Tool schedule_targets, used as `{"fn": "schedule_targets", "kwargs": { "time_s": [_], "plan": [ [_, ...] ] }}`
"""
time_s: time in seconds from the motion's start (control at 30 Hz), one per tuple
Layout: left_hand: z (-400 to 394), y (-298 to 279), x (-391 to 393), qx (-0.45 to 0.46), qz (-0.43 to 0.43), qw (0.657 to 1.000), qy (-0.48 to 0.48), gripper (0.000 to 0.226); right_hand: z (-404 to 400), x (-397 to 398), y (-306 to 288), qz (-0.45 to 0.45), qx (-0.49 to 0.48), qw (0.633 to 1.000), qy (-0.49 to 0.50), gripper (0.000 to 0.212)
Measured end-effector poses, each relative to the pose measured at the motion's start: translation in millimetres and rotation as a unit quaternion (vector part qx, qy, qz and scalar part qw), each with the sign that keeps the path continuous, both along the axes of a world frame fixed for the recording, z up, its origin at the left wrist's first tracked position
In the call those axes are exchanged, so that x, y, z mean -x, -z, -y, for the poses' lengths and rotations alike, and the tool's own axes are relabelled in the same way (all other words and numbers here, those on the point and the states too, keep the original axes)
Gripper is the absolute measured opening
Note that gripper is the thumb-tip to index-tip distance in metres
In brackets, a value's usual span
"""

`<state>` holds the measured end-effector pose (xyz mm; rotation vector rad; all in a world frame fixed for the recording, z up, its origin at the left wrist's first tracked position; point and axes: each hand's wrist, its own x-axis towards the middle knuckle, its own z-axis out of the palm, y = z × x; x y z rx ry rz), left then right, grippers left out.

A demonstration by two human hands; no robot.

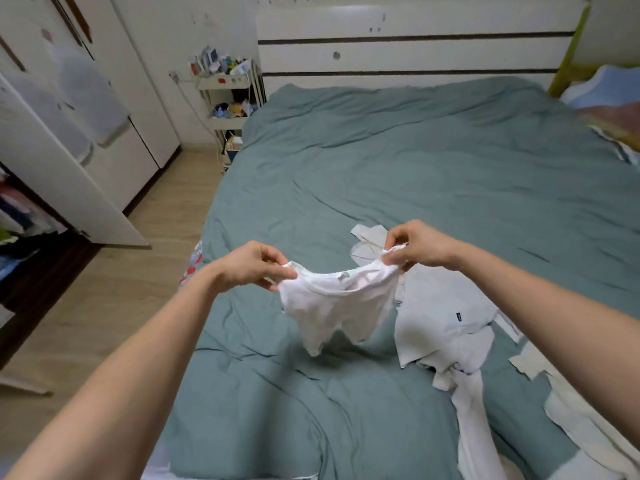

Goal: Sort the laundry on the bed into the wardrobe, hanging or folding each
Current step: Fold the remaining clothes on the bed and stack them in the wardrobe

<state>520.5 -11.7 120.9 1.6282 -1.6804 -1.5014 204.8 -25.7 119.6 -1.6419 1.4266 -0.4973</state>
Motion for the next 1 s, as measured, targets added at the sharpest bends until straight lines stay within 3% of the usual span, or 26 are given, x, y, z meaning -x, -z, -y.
{"fn": "schedule_targets", "kwargs": {
  "time_s": [0.07,0.1,0.13,0.17,0.2,0.23,0.27,0.3,0.47,0.57,0.7,0.8,0.9,1.0],
  "plan": [
    [10.6,7.8,8.2,0.171,0.043,0.981,-0.078,0.016,5.9,-5.0,4.9,-0.048,0.189,0.977,0.083,0.02],
    [15.1,13.1,11.8,0.232,0.051,0.965,-0.107,0.021,6.4,-6.7,9.9,-0.077,0.219,0.97,0.075,0.022],
    [16.2,17.1,15.8,0.228,0.07,0.967,-0.088,0.023,3.1,-9.0,16.0,-0.104,0.172,0.979,0.014,0.026],
    [13.5,22.1,20.2,0.147,0.096,0.984,-0.013,0.024,-4.4,-11.3,22.4,-0.131,0.059,0.987,-0.074,0.031],
    [7.0,24.8,24.2,-0.002,0.143,0.986,0.089,0.022,-12.3,-10.5,29.1,-0.15,-0.087,0.975,-0.142,0.035],
    [0.6,25.2,26.8,-0.148,0.197,0.953,0.176,0.02,-18.2,-7.5,34.4,-0.142,-0.211,0.954,-0.162,0.035],
    [-4.2,24.8,28.4,-0.234,0.228,0.916,0.231,0.018,-22.3,-3.2,38.6,-0.12,-0.29,0.935,-0.163,0.033],
    [-6.1,24.6,28.9,-0.272,0.229,0.9,0.253,0.017,-23.0,0.5,40.6,-0.094,-0.332,0.925,-0.162,0.03],
    [-7.1,44.3,30.9,-0.328,0.17,0.899,0.235,0.009,-20.4,17.3,50.0,-0.069,-0.414,0.893,-0.162,0.02],
    [2.7,73.8,35.2,-0.223,0.199,0.942,0.15,0.013,-14.3,18.3,68.5,-0.063,-0.37,0.922,-0.099,0.015],
    [24.1,119.8,43.7,-0.016,0.259,0.965,0.036,0.019,3.7,11.2,111.9,-0.138,-0.177,0.974,-0.003,0.021],
    [33.6,164.6,52.2,0.021,0.193,0.977,-0.089,0.034,18.7,1.5,150.6,-0.169,-0.088,0.978,0.081,0.031],
    [45.3,207.3,62.3,0.021,0.125,0.971,-0.201,0.031,33.7,-2.7,192.0,-0.145,-0.054,0.98,0.128,0.027],
    [62.2,233.1,71.5,0.068,0.137,0.963,-0.221,0.026,51.6,-4.8,223.1,-0.131,-0.013,0.98,0.149,0.021]
  ]
}}
